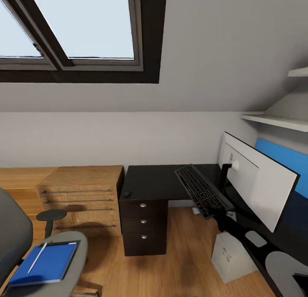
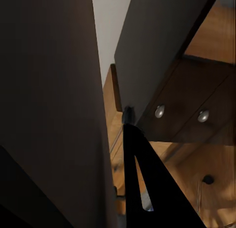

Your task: In the bedroom, organize the workspace by keeping the computer under the desk, ensuring the monitor is on the desk, placing the keyboard on the desk next to the monitor, placing the mouse on the desk next to the keyboard, moving the folder from the swivel chair onto the desk next to the mouse, stacking the notebook on top of the folder with the pen on top of the notebook, and positioning the swivel chair next to the desk.

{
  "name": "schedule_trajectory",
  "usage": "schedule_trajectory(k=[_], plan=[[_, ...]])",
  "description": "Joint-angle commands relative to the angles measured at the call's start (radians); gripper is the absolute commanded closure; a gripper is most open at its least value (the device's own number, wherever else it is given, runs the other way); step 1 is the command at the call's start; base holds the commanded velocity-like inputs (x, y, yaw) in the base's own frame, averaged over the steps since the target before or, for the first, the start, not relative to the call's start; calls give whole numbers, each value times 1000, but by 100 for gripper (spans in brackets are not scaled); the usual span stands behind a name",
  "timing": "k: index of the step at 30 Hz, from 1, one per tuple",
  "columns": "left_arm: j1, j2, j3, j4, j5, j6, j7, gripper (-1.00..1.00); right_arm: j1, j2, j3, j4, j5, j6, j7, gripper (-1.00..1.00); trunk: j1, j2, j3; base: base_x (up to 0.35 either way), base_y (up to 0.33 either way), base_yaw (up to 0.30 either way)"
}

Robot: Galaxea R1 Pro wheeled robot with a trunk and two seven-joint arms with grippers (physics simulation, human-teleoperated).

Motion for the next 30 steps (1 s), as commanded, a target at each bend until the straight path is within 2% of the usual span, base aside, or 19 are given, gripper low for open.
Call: schedule_trajectory(k=[1, 7, 18, 27, 30], plan=[[-1, 0, -1, 0, 1, -3, 3, -100, -1, 0, -11, 0, 0, 9, 1, 100, 0, -1, -2, 93, -96, -250], [-1, -1, -1, 0, 1, -1, 4, -100, -1, 0, -11, 0, 1, 9, 0, 100, 0, -1, -2, 147, -154, -91], [-1, -3, -1, 0, 1, -3, 4, -100, 0, 3, -10, 2, 2, 4, 0, 100, 0, -1, -2, 73, -38, -4], [-1, -3, -1, 0, 0, -4, 3, -100, 0, 22, -8, 18, 2, -90, -17, 100, 0, -1, -2, 137, -54, 0], [-1, -3, -1, 0, 0, -4, 3, -100, -1, 36, -9, 20, -1, -121, -57, 100, 0, -1, -2, 58, -24, 0]])
